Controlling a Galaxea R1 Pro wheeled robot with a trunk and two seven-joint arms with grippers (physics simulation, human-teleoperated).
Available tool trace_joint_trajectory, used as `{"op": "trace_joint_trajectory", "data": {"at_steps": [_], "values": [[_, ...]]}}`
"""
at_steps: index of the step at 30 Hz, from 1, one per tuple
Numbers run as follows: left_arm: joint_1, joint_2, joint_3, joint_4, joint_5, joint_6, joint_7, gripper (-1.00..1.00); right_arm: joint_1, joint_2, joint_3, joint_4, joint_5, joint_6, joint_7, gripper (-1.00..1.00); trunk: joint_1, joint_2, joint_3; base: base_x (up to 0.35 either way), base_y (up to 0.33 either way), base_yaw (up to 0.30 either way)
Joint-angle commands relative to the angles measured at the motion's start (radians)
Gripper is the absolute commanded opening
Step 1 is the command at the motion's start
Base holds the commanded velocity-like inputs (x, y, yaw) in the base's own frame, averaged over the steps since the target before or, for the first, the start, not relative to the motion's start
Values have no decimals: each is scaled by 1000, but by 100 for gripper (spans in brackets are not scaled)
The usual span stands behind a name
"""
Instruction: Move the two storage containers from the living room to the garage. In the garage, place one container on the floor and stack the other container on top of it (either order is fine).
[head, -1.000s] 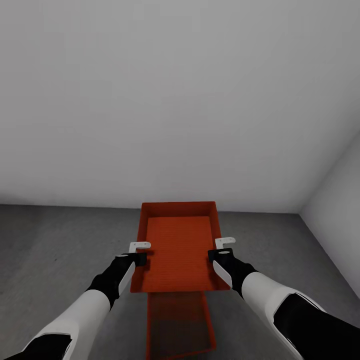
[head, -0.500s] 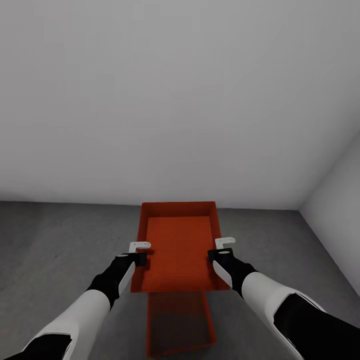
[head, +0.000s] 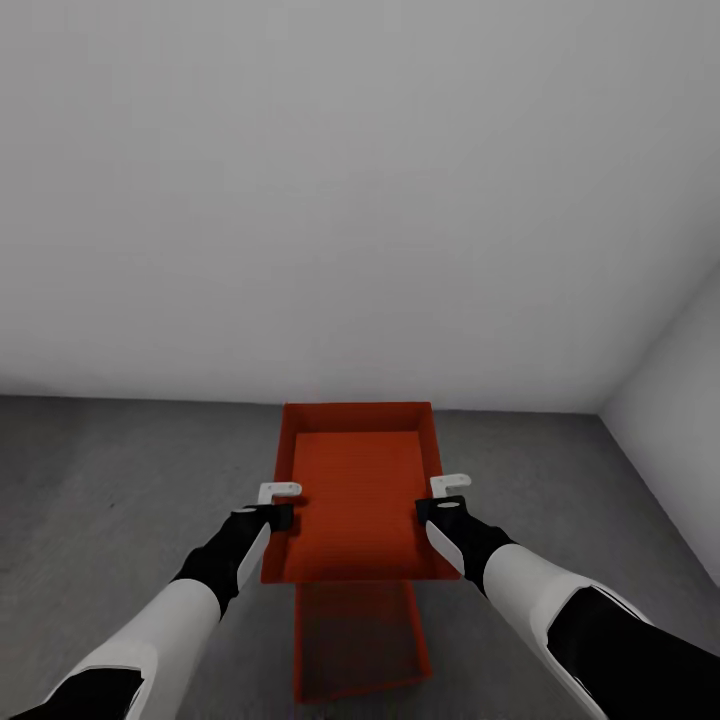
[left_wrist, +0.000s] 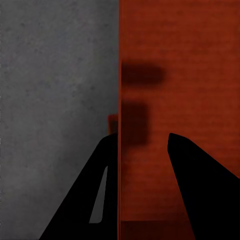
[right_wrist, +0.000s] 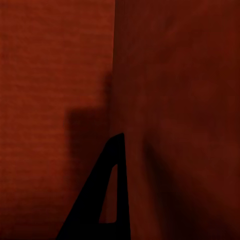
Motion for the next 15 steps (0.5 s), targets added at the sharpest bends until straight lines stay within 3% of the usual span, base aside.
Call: {"op": "trace_joint_trajectory", "data": {"at_steps": [1,15], "values": [[0,0,-8,9,17,7,8,-100,-2,-29,-21,-3,31,-46,-15,-100,0,-2,-3,0,0,0],[0,-1,-10,7,16,7,8,-100,-2,-29,-21,-3,31,-46,-15,-100,0,-2,-26,0,0,0]]}}
